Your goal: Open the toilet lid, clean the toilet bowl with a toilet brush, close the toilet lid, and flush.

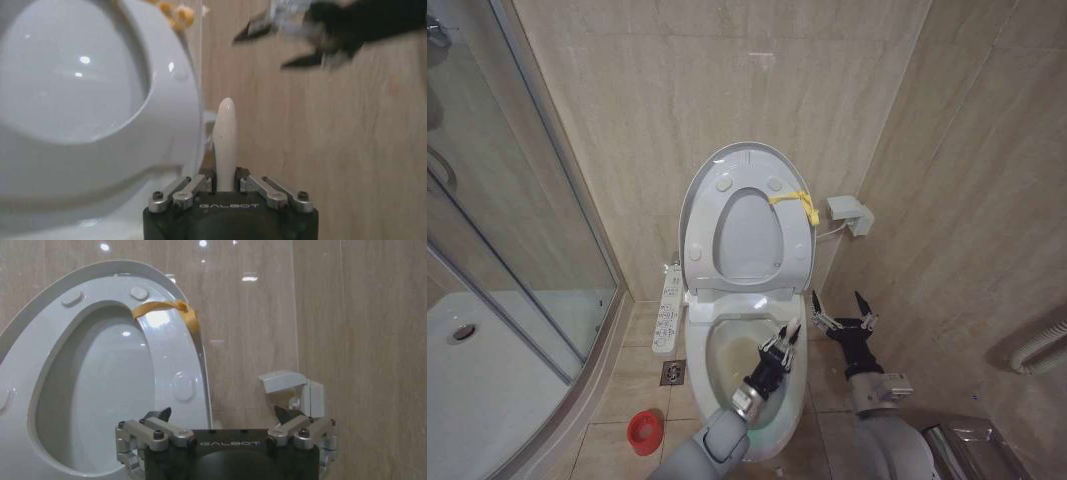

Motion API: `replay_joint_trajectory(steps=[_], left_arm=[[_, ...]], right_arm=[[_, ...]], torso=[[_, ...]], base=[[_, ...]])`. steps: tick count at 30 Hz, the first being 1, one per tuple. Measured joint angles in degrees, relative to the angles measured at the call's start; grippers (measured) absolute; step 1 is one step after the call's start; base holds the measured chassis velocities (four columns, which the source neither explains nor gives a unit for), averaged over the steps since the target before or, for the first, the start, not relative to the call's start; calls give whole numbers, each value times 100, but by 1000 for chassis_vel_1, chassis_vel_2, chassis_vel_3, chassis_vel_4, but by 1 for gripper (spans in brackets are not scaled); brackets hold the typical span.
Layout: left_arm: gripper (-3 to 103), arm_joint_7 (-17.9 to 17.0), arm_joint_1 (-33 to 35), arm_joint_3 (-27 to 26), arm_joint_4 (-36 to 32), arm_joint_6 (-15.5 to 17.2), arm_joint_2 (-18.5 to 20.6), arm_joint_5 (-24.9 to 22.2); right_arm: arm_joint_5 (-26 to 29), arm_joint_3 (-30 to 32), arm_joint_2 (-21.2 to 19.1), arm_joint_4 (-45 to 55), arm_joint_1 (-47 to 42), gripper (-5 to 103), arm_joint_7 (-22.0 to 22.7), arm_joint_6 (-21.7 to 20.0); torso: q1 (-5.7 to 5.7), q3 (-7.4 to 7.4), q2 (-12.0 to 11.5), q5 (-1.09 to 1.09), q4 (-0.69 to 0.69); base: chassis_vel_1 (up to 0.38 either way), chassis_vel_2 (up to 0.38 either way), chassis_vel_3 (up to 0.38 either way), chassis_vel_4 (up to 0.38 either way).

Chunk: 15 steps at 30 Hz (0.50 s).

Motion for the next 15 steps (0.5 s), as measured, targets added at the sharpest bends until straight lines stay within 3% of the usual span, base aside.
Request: replay_joint_trajectory(steps=[6,15], left_arm=[[18,-140,-111,-421,199,27,65,110],[18,-516,186,-1089,-1027,663,178,373]], right_arm=[[0,0,0,0,0,100,0,0],[0,-1,0,0,0,100,0,0]], torso=[[0,1,0,0,-1],[1,0,0,0,0]], base=[[0,0,0,0],[0,0,0,0]])
